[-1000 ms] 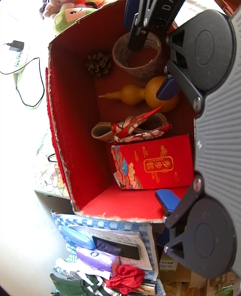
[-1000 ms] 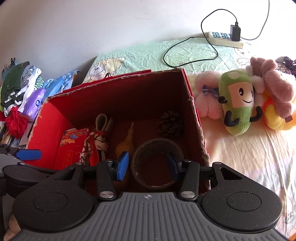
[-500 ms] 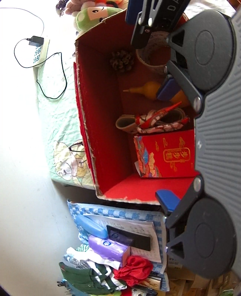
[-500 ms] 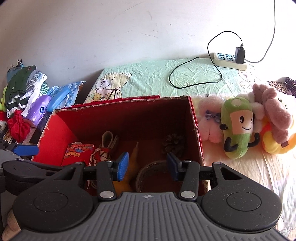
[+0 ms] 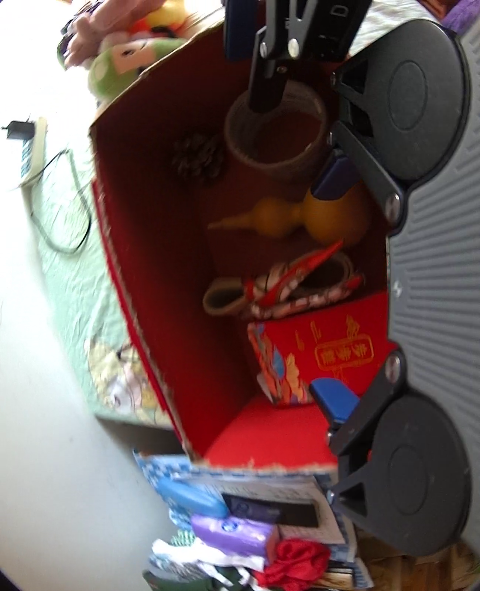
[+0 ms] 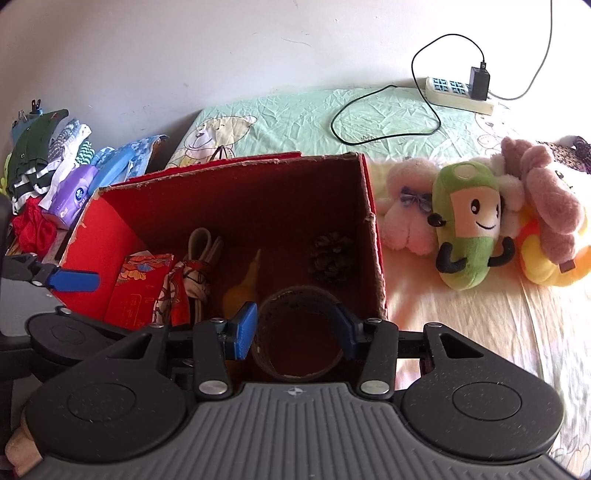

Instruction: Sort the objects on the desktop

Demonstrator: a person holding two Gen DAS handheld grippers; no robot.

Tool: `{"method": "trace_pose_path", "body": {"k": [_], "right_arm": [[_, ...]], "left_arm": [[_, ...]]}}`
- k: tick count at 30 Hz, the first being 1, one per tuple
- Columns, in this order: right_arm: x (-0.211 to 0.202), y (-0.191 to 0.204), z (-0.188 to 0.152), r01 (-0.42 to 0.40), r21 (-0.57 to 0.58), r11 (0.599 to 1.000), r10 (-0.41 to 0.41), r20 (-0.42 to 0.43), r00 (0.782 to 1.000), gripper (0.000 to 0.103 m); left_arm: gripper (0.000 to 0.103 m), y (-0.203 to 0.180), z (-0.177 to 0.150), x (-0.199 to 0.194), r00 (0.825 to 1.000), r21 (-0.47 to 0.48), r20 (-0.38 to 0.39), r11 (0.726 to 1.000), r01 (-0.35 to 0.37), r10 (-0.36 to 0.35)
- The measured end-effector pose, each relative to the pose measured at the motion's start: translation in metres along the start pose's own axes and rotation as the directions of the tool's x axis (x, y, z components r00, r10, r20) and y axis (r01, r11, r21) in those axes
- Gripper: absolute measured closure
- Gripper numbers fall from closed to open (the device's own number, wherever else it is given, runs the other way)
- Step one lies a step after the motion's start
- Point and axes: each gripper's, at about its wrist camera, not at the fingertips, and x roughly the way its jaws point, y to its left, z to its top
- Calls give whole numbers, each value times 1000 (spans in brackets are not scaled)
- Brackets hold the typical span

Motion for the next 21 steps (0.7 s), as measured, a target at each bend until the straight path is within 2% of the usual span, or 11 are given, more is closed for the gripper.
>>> {"method": "trace_pose_path", "body": {"k": [7,12,16,21], "right_arm": [[1,-4,-3,28,44,999,-28,-8,1000,55],[4,4,-4,45,41,998,-44,-19,999,55],[7,13,-3,53,17,998,-53,-22,998,55],[13,18,-2,55,27,998,-54,-41,998,55]], "left_arm": [[0,-4,2,7,999,50,-13,997,53,-52],[0,9,2,14,995,49,-30,994,93,-92],[0,18,0,18,997,56,-33,996,76,-74],[0,27,0,25,991,48,-57,991,123,-120]]}}
